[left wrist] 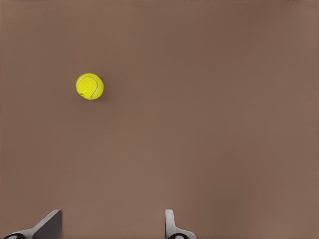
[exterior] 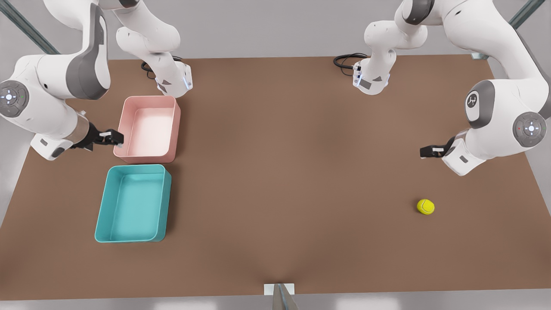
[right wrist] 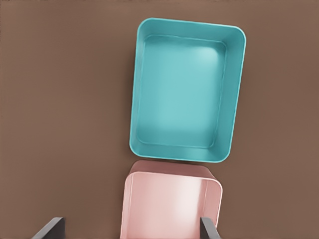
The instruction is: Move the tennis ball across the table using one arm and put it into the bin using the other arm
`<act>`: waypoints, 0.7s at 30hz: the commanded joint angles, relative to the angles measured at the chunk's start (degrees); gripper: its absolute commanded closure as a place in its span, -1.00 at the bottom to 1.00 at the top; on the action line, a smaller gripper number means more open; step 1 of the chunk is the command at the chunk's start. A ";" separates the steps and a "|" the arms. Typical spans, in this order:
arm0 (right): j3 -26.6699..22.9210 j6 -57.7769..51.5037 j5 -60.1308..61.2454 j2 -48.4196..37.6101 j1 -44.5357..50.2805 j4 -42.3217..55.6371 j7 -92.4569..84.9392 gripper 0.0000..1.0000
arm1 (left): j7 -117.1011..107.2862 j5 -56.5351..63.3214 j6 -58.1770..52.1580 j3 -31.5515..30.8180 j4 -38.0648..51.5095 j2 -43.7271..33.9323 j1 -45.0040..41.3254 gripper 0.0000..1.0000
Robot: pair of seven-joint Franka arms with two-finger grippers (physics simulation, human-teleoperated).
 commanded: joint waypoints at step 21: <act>-0.11 0.80 0.12 5.25 -0.20 5.04 -3.28 -1.00 | 124.04 10.10 45.86 -0.17 -7.01 25.94 16.09 0.57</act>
